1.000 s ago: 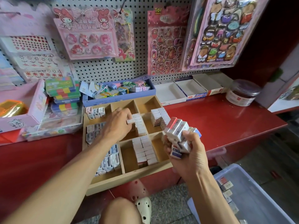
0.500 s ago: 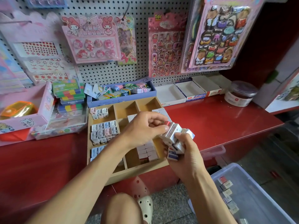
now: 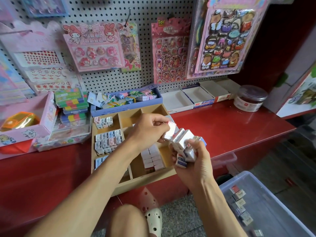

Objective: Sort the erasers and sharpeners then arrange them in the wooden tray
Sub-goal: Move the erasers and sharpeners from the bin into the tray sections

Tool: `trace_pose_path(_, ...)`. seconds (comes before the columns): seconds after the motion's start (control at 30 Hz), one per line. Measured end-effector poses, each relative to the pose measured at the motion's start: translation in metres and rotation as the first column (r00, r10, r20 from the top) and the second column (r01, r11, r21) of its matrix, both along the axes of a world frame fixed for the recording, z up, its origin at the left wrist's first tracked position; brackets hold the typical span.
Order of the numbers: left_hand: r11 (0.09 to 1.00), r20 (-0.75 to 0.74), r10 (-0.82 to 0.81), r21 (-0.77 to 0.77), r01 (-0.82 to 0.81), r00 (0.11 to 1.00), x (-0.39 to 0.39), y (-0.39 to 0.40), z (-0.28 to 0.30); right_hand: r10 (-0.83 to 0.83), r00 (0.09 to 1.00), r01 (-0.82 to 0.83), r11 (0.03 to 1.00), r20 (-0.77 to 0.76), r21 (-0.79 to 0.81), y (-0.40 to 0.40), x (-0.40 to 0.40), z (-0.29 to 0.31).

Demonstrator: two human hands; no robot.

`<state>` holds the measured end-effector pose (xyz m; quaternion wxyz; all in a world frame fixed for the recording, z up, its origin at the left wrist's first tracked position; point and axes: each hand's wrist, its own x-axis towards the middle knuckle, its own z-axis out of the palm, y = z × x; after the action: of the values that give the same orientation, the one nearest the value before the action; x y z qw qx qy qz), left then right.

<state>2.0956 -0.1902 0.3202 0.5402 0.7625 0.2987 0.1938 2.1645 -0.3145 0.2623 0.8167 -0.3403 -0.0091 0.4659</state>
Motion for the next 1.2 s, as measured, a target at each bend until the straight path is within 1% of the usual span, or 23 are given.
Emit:
trace_pose_path(0.1,0.998,0.022,0.037,-0.058,-0.036,0.999,-0.004,0.005,-0.002,-0.010,1.000,0.010,1.000,-0.007,0.010,0.000,0.004,-0.004)
trace_pose_path(0.23,0.990,0.037,0.049,-0.137,-0.043,0.998,-0.010,0.007,-0.008,-0.006,1.000,0.007,0.999,-0.019,0.049,0.001,0.008,-0.010)
trace_pose_path(0.3,0.985,0.053,0.058,-0.164,-0.049,0.997,-0.011,0.007,-0.009,-0.003,1.000,0.004,0.999,-0.024,0.040,0.002,0.008,-0.010)
trace_pose_path(0.37,0.983,0.061,0.067,-0.175,-0.055,0.996,-0.013,0.007,-0.010,-0.010,0.999,0.011,1.000,-0.036,0.026,0.001,0.007,-0.011)
trace_pose_path(0.47,0.988,0.029,0.064,-0.142,-0.060,0.997,-0.024,0.009,-0.015,-0.015,0.999,0.018,0.999,-0.046,0.051,-0.001,0.008,-0.012)
trace_pose_path(0.53,0.995,-0.025,0.058,-0.084,-0.060,0.998,-0.035,0.009,-0.023,-0.010,0.999,0.012,0.998,-0.033,0.057,-0.003,0.008,-0.013)
trace_pose_path(0.63,0.997,-0.125,0.047,0.064,-0.040,0.991,-0.056,0.006,-0.041,-0.005,1.000,0.006,0.998,-0.017,0.056,-0.009,0.007,-0.015)
trace_pose_path(0.8,0.980,-0.179,0.071,0.196,-0.035,0.981,-0.083,-0.005,-0.070,-0.001,1.000,0.001,0.998,-0.004,0.055,-0.020,0.003,-0.014)
trace_pose_path(0.9,0.942,-0.222,0.087,0.335,-0.008,0.971,-0.083,-0.013,-0.077,-0.017,1.000,0.017,0.999,-0.002,0.041,-0.023,0.001,-0.010)
trace_pose_path(0.97,0.897,-0.208,0.123,0.441,-0.019,0.970,-0.078,-0.018,-0.076,-0.023,1.000,0.023,0.999,0.002,0.042,-0.024,0.000,-0.007)
trace_pose_path(1.03,0.858,-0.175,0.129,0.513,-0.021,0.976,-0.075,-0.020,-0.073,-0.028,1.000,0.028,0.999,0.012,0.031,-0.026,-0.001,-0.004)
trace_pose_path(1.2,0.813,-0.118,0.092,0.582,-0.006,0.989,-0.079,-0.020,-0.078,-0.033,0.999,0.032,0.999,0.024,0.024,-0.028,-0.001,-0.002)
